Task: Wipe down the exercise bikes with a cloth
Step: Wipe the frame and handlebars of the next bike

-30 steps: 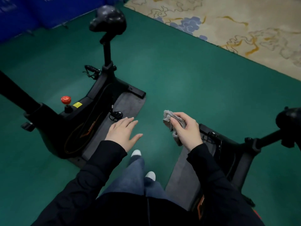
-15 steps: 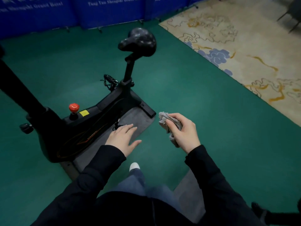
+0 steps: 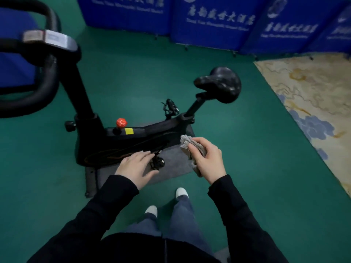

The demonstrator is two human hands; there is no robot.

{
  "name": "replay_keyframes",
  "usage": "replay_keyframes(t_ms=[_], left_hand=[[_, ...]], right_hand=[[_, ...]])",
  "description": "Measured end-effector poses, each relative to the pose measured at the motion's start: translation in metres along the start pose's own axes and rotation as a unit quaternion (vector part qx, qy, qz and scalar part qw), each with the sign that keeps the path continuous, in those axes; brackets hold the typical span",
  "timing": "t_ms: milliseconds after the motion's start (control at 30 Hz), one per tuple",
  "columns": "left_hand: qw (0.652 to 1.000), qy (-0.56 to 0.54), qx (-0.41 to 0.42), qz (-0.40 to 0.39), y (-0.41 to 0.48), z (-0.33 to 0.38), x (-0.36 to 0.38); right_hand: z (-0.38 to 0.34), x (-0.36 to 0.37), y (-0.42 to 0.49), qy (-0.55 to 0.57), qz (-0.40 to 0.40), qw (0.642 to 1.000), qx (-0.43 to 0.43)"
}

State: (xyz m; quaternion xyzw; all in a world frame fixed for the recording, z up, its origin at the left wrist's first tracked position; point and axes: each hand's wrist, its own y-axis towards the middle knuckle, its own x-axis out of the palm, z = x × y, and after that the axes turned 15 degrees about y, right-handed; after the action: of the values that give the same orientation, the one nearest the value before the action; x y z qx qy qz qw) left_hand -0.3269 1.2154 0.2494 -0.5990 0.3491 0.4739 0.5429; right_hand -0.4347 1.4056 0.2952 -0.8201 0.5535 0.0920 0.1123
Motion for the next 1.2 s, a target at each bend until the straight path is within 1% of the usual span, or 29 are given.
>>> replay_keyframes(t_ms=[100,233,367,467,633,767,933,1200], left_hand=[[0.998,-0.015,-0.062,-0.002,0.005,-0.003,-0.006],[0.982,-0.053,-0.179,0.020,0.012,0.001,-0.012],[0.956,-0.093,-0.277,0.035,0.016,0.007,-0.019],[0.929,-0.111,-0.348,0.054,0.013,0.012,-0.025],[0.887,-0.120,-0.440,0.073,-0.003,0.016,-0.032],[0.856,-0.126,-0.496,0.071,-0.022,0.016,-0.036],[0.818,-0.137,-0.552,0.091,-0.050,0.006,-0.040],[0.767,-0.148,-0.609,0.140,-0.090,-0.031,-0.051]], right_hand=[[-0.008,0.006,0.037,-0.007,-0.064,0.997,-0.032],[-0.017,0.013,0.084,-0.013,-0.160,0.985,-0.058],[-0.027,0.022,0.121,-0.013,-0.248,0.964,-0.096],[-0.034,0.033,0.138,-0.019,-0.315,0.942,-0.112],[-0.049,0.060,0.147,-0.017,-0.408,0.902,-0.144],[-0.062,0.084,0.144,-0.016,-0.457,0.874,-0.162],[-0.082,0.114,0.127,-0.003,-0.506,0.840,-0.195],[-0.138,0.168,0.099,0.049,-0.541,0.808,-0.231]])
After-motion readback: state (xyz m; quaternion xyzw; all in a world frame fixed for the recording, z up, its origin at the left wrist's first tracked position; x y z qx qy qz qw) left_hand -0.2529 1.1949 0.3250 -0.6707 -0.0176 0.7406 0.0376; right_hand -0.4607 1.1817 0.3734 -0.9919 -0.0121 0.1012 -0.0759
